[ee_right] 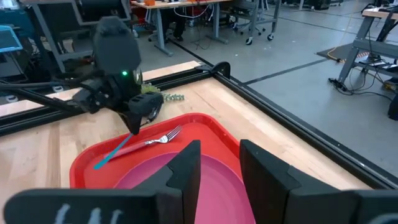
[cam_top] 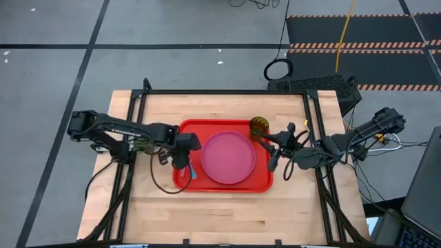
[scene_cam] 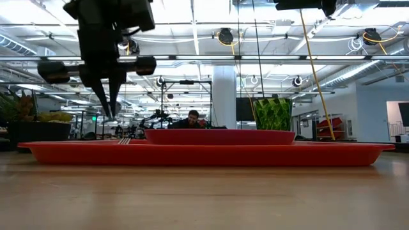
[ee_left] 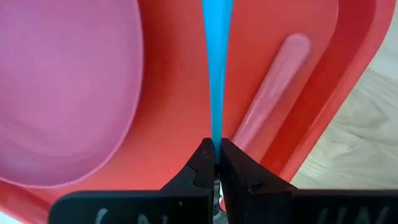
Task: Pick and place plate/cup/fork/spoon on tray
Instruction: Put the blue spoon on the red tray to the right of the pink fork
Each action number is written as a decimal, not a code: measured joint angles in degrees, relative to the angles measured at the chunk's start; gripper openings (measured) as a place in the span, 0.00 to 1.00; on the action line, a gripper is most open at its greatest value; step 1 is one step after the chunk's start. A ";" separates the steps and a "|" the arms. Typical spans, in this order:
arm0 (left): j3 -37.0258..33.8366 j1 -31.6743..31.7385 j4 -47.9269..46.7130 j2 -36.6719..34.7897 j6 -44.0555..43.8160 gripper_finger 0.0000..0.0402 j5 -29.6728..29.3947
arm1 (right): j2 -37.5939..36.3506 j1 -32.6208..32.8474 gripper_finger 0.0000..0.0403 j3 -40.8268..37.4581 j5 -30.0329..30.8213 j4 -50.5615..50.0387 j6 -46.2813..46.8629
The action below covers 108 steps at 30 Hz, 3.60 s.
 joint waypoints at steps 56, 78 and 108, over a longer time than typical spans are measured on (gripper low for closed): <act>10.38 5.96 -3.74 17.15 20.41 0.01 1.89 | -1.07 -0.74 0.26 -1.12 0.00 1.29 -6.97; 10.36 6.13 -3.66 20.95 21.25 0.01 0.42 | -1.07 -0.74 0.26 -1.18 -0.04 2.69 -6.87; 10.36 6.17 -1.27 20.95 22.21 0.01 -0.58 | -1.07 -0.74 0.26 -1.16 -0.13 2.69 -6.84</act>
